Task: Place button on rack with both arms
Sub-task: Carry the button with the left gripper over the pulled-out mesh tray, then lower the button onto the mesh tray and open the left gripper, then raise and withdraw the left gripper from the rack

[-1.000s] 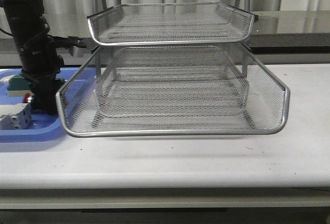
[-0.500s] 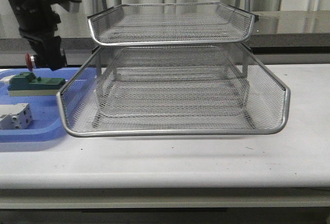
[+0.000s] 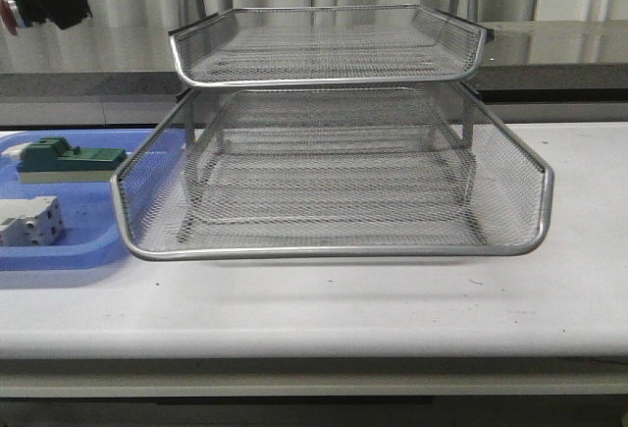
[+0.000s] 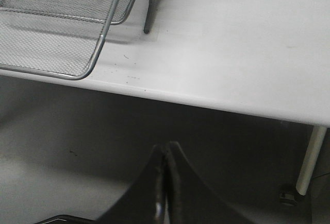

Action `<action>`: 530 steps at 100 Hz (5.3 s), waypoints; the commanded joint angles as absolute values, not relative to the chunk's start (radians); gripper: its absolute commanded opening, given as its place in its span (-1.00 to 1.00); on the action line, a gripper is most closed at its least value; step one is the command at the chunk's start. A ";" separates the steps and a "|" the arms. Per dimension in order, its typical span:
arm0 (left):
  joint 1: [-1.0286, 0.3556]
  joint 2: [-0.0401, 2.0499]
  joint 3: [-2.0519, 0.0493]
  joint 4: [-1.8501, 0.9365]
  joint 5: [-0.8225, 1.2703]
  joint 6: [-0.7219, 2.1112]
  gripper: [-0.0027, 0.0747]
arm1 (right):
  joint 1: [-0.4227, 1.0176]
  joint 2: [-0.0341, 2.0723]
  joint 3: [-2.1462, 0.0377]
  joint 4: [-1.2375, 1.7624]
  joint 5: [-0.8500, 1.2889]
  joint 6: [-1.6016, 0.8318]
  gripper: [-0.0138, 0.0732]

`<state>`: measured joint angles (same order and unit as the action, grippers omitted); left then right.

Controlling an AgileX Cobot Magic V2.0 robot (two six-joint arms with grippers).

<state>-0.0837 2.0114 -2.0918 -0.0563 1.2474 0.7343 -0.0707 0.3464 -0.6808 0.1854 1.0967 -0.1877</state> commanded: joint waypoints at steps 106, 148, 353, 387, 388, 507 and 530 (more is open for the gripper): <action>-0.666 1.779 -1.749 -0.155 1.182 0.722 -0.88 | -0.076 0.357 -0.714 0.193 1.040 -0.189 -0.84; -0.703 1.897 -1.752 -0.128 1.082 0.728 -0.60 | -0.076 0.357 -0.714 0.193 1.040 -0.189 -0.84; 0.025 0.426 -0.517 -0.364 0.252 0.506 0.32 | -0.076 0.357 -0.714 0.193 1.040 -0.189 -0.84; 0.025 0.242 -0.240 -0.364 -0.033 0.506 0.32 | -0.076 0.357 -0.714 0.193 1.040 -0.189 -0.84; 0.025 0.242 -0.237 -0.364 -0.045 0.506 0.32 | -0.076 0.357 -0.714 0.193 1.040 -0.189 -0.84; 0.025 0.242 -0.226 -0.364 -0.062 0.506 -0.98 | -0.075 0.357 -0.714 0.207 1.018 -0.189 -0.84; 0.025 0.242 -0.226 -0.364 -0.062 0.506 -0.98 | -0.075 0.357 -0.714 0.229 0.952 -0.189 -0.84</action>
<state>0.0250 0.2354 -0.1971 -0.3506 0.0227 0.5164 -0.0707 0.3464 -0.6808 0.1954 1.0556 -0.1877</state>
